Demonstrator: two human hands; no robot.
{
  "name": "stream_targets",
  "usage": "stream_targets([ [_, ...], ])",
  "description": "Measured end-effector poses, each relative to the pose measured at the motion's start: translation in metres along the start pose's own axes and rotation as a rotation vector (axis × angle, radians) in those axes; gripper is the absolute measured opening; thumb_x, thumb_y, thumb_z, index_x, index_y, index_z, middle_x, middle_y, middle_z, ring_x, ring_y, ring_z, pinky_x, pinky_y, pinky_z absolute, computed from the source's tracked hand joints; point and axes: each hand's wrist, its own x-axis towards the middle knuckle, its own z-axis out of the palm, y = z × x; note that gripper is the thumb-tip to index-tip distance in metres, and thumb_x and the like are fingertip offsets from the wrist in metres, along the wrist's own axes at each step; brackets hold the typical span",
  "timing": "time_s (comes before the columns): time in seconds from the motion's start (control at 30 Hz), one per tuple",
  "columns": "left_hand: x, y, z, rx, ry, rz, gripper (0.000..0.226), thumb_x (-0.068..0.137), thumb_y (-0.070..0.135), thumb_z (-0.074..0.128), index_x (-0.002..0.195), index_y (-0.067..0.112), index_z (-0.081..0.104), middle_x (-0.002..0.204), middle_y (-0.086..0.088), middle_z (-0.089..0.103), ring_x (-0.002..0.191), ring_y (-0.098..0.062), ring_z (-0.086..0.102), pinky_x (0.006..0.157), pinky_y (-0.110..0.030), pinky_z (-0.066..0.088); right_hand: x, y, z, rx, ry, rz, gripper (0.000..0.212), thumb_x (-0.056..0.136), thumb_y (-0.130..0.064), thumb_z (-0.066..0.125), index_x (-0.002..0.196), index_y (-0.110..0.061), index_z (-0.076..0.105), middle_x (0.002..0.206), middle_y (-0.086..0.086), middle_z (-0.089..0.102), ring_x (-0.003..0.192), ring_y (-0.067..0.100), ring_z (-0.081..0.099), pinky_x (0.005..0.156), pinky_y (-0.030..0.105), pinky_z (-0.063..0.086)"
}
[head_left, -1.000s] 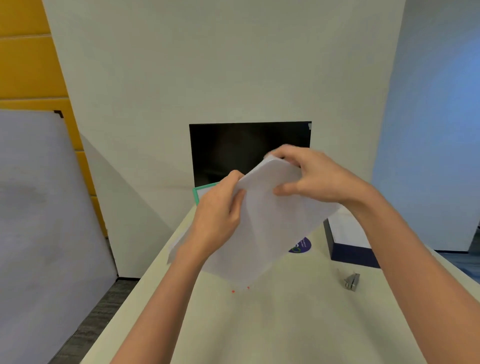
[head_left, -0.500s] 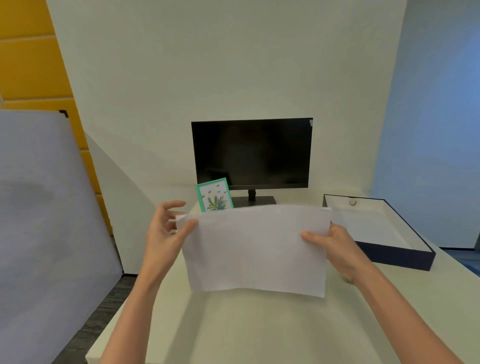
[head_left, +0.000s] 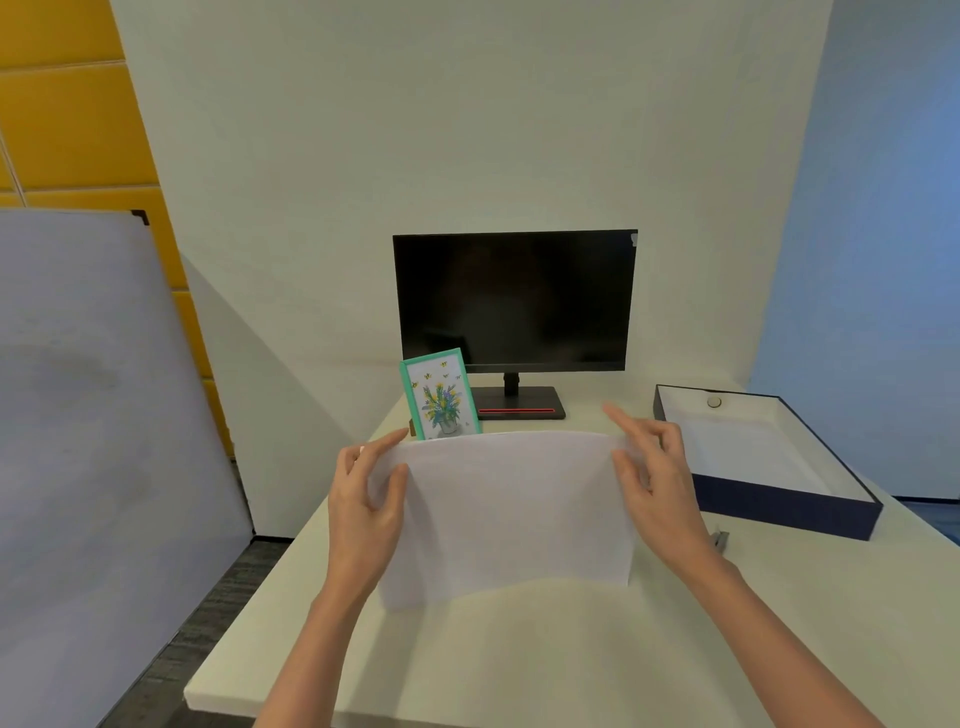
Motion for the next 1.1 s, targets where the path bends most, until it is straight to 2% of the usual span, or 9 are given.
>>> stream_targets([
  [0.1, -0.002, -0.001, 0.001, -0.121, 0.005, -0.066, 0.038, 0.096, 0.015, 0.052, 0.125, 0.039, 0.053, 0.108, 0.001, 0.059, 0.096, 0.001, 0.055, 0.087, -0.011, 0.041, 0.002, 0.005, 0.000, 0.023, -0.006, -0.002, 0.039, 0.099, -0.009, 0.042, 0.124, -0.036, 0.057, 0.111, -0.003, 0.046, 0.103, -0.007, 0.047, 0.082, -0.001, 0.037],
  [0.2, 0.000, 0.000, 0.003, -0.284, 0.038, -0.199, 0.046, 0.097, 0.018, 0.049, 0.135, 0.041, 0.038, 0.081, -0.013, 0.054, 0.076, -0.016, 0.051, 0.077, -0.026, 0.041, 0.005, 0.006, -0.001, 0.027, -0.011, 0.024, 0.036, 0.100, -0.008, 0.039, 0.123, -0.027, 0.060, 0.103, 0.000, 0.053, 0.094, -0.002, 0.051, 0.076, 0.007, 0.040],
  [0.33, 0.006, -0.001, 0.002, -0.418, 0.074, -0.278, 0.010, 0.096, 0.019, 0.054, 0.098, 0.024, 0.062, 0.085, -0.001, 0.066, 0.084, -0.015, 0.057, 0.073, -0.027, 0.041, 0.009, 0.007, -0.003, 0.063, -0.028, 0.071, 0.029, 0.099, -0.007, 0.041, 0.112, -0.023, 0.062, 0.108, -0.007, 0.056, 0.103, -0.012, 0.048, 0.081, 0.014, 0.040],
  [0.4, 0.008, 0.001, 0.002, -0.451, 0.085, -0.310, 0.014, 0.096, 0.020, 0.054, 0.084, 0.018, 0.061, 0.079, 0.003, 0.063, 0.075, -0.010, 0.054, 0.067, -0.025, 0.039, 0.010, 0.008, -0.003, 0.068, -0.030, 0.077, 0.028, 0.099, -0.007, 0.041, 0.108, -0.022, 0.062, 0.108, -0.008, 0.056, 0.104, -0.009, 0.049, 0.082, 0.014, 0.041],
  [0.63, 0.009, 0.004, 0.002, -0.571, 0.187, -0.371, 0.007, 0.095, 0.022, 0.056, 0.090, 0.022, 0.062, 0.073, 0.009, 0.067, 0.065, 0.000, 0.057, 0.062, -0.014, 0.041, 0.009, 0.007, 0.000, 0.096, -0.005, 0.108, 0.024, 0.100, -0.010, 0.042, 0.101, -0.022, 0.063, 0.102, -0.003, 0.054, 0.099, 0.004, 0.053, 0.080, 0.021, 0.047],
  [0.77, -0.002, -0.006, 0.000, -0.430, -0.011, -0.436, 0.031, 0.085, 0.024, 0.069, 0.112, 0.025, 0.054, 0.091, 0.005, 0.067, 0.079, -0.007, 0.064, 0.067, -0.021, 0.046, 0.010, 0.007, 0.000, 0.128, 0.009, 0.135, 0.023, 0.099, -0.009, 0.042, 0.097, -0.021, 0.062, 0.102, -0.003, 0.055, 0.098, 0.008, 0.056, 0.079, 0.025, 0.049],
  [0.93, -0.010, -0.019, -0.003, -0.392, -0.226, -0.458, 0.015, 0.085, 0.012, 0.068, 0.097, 0.022, 0.068, 0.092, 0.006, 0.076, 0.087, -0.016, 0.071, 0.066, -0.019, 0.056, 0.011, 0.003, -0.002, 0.094, -0.027, 0.186, 0.022, 0.099, -0.008, 0.042, 0.097, -0.021, 0.060, 0.106, 0.000, 0.055, 0.102, 0.016, 0.056, 0.072, 0.019, 0.046],
  [1.03, 0.008, -0.006, -0.005, -0.339, -0.223, -0.355, 0.014, 0.088, 0.013, 0.065, 0.096, 0.024, 0.068, 0.088, 0.015, 0.075, 0.087, -0.012, 0.070, 0.067, -0.017, 0.054, 0.022, -0.017, -0.014, -0.195, -0.161, 0.150, 0.021, 0.094, -0.009, 0.047, 0.103, -0.024, 0.058, 0.118, -0.001, 0.044, 0.115, 0.019, 0.048, 0.086, 0.026, 0.043],
  [1.1, 0.026, 0.011, -0.007, -0.272, -0.237, -0.241, 0.013, 0.087, 0.016, 0.068, 0.096, 0.026, 0.068, 0.089, 0.015, 0.075, 0.088, -0.010, 0.069, 0.073, -0.018, 0.052, 0.032, -0.043, -0.024, -0.475, -0.270, 0.004, 0.031, 0.086, -0.018, 0.057, 0.112, -0.033, 0.054, 0.133, -0.007, 0.035, 0.129, 0.017, 0.031, 0.110, 0.043, 0.023],
])
